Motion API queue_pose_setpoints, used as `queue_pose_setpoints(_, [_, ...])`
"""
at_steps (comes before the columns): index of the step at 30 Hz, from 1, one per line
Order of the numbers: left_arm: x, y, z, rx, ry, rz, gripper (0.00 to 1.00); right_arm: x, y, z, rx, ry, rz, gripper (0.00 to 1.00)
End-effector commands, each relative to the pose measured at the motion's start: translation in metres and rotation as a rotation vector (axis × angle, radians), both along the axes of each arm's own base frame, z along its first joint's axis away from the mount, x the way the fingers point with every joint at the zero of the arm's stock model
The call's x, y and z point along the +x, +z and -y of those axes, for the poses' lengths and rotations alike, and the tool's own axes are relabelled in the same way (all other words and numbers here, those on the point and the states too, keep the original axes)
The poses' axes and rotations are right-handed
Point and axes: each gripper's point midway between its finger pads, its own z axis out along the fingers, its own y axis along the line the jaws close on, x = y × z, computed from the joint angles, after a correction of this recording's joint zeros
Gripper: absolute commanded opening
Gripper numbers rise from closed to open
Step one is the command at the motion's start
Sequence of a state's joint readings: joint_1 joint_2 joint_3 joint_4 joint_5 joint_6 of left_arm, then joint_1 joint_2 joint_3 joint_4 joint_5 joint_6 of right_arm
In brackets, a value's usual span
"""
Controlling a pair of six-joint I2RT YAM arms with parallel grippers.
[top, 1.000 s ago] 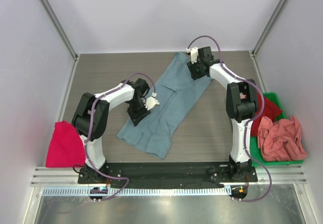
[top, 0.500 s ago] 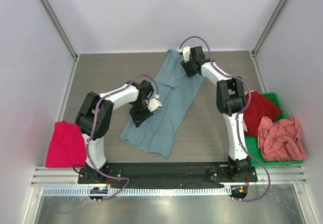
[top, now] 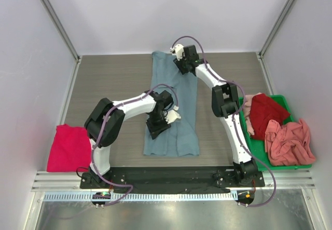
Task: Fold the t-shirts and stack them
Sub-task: Fold the tshirt
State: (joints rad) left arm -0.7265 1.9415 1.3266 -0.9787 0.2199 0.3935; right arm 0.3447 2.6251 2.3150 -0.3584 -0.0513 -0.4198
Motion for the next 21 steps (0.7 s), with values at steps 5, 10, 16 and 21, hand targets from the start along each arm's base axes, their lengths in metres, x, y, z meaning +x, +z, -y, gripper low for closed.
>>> queue_pose_setpoints(5, [-0.026,0.0,0.038,-0.073,0.016,-0.089,0.34,0.003,-0.001,-0.038,0.047,0.077,0.026,0.46])
queue_pose_setpoints(10, [-0.029,0.009,0.038,-0.064,0.003,-0.069,0.34,0.005,0.013,-0.042,0.058,0.066,0.053,0.47])
queue_pose_setpoints(16, [-0.008,0.095,0.023,-0.109,0.014,0.16,0.43,-0.009,0.146,-0.012,0.18,-0.045,0.18,0.47])
queue_pose_setpoints(21, [0.017,0.176,0.01,-0.292,0.244,0.356,0.64,-0.077,0.193,0.023,0.462,-0.17,0.078,0.49])
